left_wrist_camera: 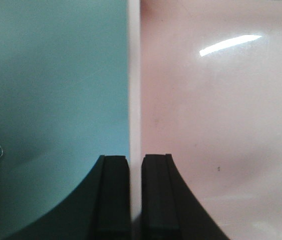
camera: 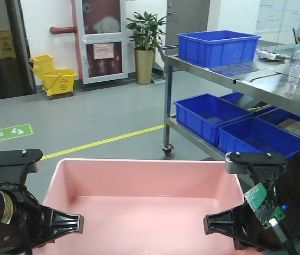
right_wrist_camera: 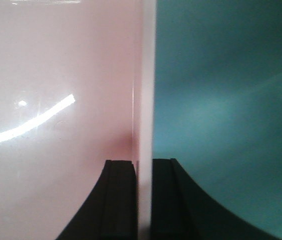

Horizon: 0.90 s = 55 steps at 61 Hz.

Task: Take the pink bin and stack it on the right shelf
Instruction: 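Hold the pink bin with both grippers while driving to the table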

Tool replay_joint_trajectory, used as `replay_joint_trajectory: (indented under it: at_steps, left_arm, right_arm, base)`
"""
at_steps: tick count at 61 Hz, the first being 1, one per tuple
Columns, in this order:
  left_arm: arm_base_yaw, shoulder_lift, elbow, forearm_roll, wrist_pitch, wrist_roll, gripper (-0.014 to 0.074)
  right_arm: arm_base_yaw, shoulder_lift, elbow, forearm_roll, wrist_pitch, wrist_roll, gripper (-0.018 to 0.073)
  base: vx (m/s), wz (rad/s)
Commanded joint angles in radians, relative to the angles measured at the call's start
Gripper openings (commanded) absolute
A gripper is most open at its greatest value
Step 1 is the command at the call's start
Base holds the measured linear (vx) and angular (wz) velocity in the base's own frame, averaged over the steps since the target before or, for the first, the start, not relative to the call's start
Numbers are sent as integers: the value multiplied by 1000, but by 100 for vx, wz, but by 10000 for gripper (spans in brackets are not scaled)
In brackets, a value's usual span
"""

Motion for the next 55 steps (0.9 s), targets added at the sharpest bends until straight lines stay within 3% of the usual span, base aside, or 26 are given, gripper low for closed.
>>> replay_joint_trajectory:
  at_steps: [1,55]
  left_arm:
    - [-1,-37,-29,64,-21,-12,57]
    - [-1,-37,-29,63,-21,-12,57]
  right_arm:
    - [-10,-39,-25,-82,-11,-4,36]
    - [-10,-39,-25,-80,-11,-4,36]
  base:
    - [22,-20]
    - [35,1]
